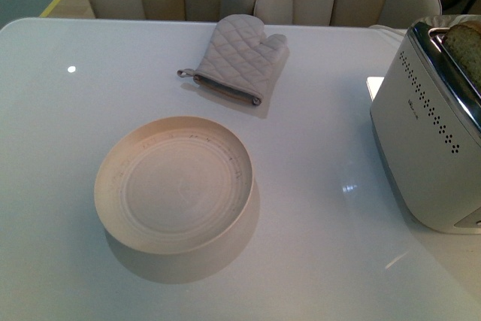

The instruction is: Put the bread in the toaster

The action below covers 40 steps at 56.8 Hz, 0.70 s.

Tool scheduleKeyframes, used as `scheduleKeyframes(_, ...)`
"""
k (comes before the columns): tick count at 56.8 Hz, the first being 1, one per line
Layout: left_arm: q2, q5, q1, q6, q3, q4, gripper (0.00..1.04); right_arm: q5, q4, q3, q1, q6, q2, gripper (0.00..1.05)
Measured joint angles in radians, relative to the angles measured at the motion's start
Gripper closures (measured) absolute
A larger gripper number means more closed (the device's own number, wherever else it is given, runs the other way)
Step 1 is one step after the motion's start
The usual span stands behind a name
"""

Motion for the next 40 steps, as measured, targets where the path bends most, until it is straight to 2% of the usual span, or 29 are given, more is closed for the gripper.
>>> scheduleKeyframes(40,0.000,0.000,0.000,0.000,0.000,0.000,0.07,-0.001,-0.073,-0.157,0.000,0.005,-0.237,1.03)
